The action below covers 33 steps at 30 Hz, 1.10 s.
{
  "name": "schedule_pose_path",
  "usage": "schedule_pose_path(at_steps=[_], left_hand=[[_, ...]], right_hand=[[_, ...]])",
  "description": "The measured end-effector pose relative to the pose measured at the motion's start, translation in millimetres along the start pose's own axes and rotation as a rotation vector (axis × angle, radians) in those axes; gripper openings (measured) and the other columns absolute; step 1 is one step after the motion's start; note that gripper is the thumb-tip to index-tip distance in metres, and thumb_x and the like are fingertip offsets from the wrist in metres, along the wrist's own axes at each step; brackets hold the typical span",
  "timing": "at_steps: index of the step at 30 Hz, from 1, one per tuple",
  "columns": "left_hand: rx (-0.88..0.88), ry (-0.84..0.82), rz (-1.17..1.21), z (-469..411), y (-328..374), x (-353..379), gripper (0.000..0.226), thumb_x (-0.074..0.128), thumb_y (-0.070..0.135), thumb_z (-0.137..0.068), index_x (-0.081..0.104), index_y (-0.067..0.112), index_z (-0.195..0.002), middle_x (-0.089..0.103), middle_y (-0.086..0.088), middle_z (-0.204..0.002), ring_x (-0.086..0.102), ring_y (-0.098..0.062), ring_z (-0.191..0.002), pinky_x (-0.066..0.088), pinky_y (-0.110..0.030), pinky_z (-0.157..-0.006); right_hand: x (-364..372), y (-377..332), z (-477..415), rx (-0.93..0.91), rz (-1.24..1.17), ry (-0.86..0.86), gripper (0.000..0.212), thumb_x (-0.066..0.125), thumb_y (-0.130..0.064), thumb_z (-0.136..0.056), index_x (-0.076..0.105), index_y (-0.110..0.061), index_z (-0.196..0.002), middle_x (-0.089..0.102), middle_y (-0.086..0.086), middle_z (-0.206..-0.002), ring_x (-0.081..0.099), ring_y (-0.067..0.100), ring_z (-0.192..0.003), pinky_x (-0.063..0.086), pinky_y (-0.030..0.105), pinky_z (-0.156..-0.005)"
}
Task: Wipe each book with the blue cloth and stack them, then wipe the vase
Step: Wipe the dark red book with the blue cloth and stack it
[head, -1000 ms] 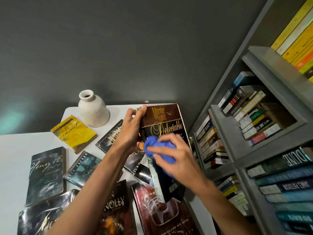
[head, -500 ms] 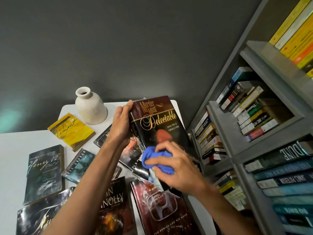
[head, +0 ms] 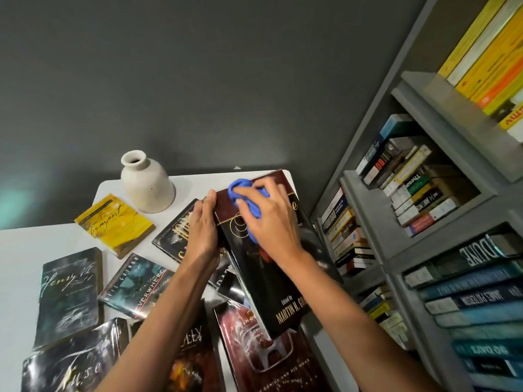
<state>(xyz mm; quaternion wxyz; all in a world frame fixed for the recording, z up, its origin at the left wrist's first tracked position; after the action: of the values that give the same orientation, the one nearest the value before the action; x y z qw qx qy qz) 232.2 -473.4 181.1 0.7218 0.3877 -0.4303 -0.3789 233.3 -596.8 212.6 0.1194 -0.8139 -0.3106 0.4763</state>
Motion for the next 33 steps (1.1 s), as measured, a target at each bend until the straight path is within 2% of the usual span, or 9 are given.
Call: schedule_pose_path(at_steps=[4,11,15,17,21,25,28,31,33], left_hand=[[0.019,0.071,0.057,3,3,-9,0.026,0.051,0.041,-0.098,0.049,0.018,-0.088,0.052,-0.011,-0.085,0.054,-0.018,-0.071,0.045,-0.031,-0.063],[0.111,0.154,0.173,-9,13,-33,0.053,0.057,0.059,-0.079,0.058,0.016,-0.109,0.062,-0.022,-0.117,0.059,-0.028,-0.105,0.047,-0.052,-0.1],[0.132,0.2,0.177,-5,15,-32,0.051,0.051,0.05,-0.086,0.055,0.01,-0.117,0.058,-0.016,-0.111,0.057,-0.024,-0.102,0.05,-0.043,-0.09],[0.129,0.192,0.163,-4,11,-28,0.048,0.049,0.043,-0.096,0.05,0.004,-0.123,0.058,-0.014,-0.106,0.061,-0.019,-0.09,0.053,-0.033,-0.074],[0.032,0.162,0.177,5,5,-20,0.033,0.045,0.033,-0.102,0.042,0.006,-0.12,0.059,-0.009,-0.091,0.067,-0.006,-0.057,0.054,-0.024,-0.048],[-0.084,0.033,0.251,15,3,-20,0.028,0.048,0.024,-0.101,0.043,0.004,-0.12,0.065,-0.006,-0.086,0.07,-0.007,-0.062,0.056,-0.028,-0.05],[-0.19,-0.156,0.168,17,11,-30,0.011,0.05,0.011,-0.093,0.055,0.003,-0.099,0.07,-0.002,-0.067,0.069,-0.011,-0.058,0.055,-0.028,-0.047],[-0.352,-0.313,0.041,10,17,-45,0.035,0.053,0.009,-0.071,0.055,-0.001,-0.105,0.071,-0.01,-0.072,0.069,-0.02,-0.057,0.057,-0.031,-0.05],[-0.422,-0.303,-0.097,4,10,-51,0.029,0.055,0.022,-0.079,0.063,0.004,-0.099,0.072,-0.01,-0.083,0.07,-0.021,-0.063,0.058,-0.032,-0.058]], right_hand=[[-11,30,1,0.225,0.14,0.128,0.021,0.066,-0.024,-0.088,0.07,-0.019,-0.108,0.056,0.005,-0.104,0.053,0.023,-0.089,0.048,0.027,-0.065],[-18,50,88,0.487,0.081,0.115,0.028,0.052,-0.036,-0.09,0.064,-0.028,-0.114,0.046,-0.003,-0.112,0.051,0.016,-0.1,0.058,0.033,-0.07],[-17,17,107,0.393,0.044,0.082,0.024,0.059,-0.034,-0.088,0.068,-0.029,-0.109,0.047,-0.007,-0.106,0.052,0.01,-0.094,0.049,0.014,-0.065],[-23,26,104,0.56,-0.062,0.132,0.02,0.067,-0.031,-0.086,0.07,-0.028,-0.105,0.044,-0.009,-0.104,0.05,0.009,-0.092,0.041,0.008,-0.064],[-29,60,90,1.008,-0.395,0.139,0.014,0.072,-0.027,-0.084,0.066,-0.03,-0.097,0.046,-0.002,-0.111,0.052,0.014,-0.094,0.046,0.024,-0.077],[-32,77,77,1.193,-0.793,-0.019,0.018,0.071,-0.015,-0.083,0.062,-0.029,-0.092,0.065,0.009,-0.106,0.063,0.017,-0.089,0.051,0.026,-0.077],[-38,85,77,1.187,-0.785,0.018,0.02,0.072,-0.009,-0.081,0.064,-0.025,-0.091,0.066,0.008,-0.102,0.063,0.014,-0.084,0.049,0.021,-0.066],[-44,94,78,1.142,-0.75,0.077,0.022,0.072,-0.006,-0.08,0.065,-0.023,-0.092,0.065,0.007,-0.1,0.063,0.019,-0.082,0.053,0.021,-0.061],[-45,97,78,1.101,-0.689,0.09,0.024,0.072,-0.004,-0.08,0.065,-0.02,-0.096,0.063,0.001,-0.094,0.062,0.014,-0.078,0.053,0.02,-0.061]])
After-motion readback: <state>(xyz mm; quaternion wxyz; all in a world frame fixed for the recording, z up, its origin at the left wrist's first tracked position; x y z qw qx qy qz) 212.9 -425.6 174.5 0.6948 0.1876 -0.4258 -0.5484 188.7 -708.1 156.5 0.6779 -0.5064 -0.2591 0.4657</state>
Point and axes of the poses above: each hand's wrist, its own z-axis away from the middle knuckle, its own x-axis out of the palm, y = z × x, the point moved 3 cm from there along -z, towards the middle knuckle
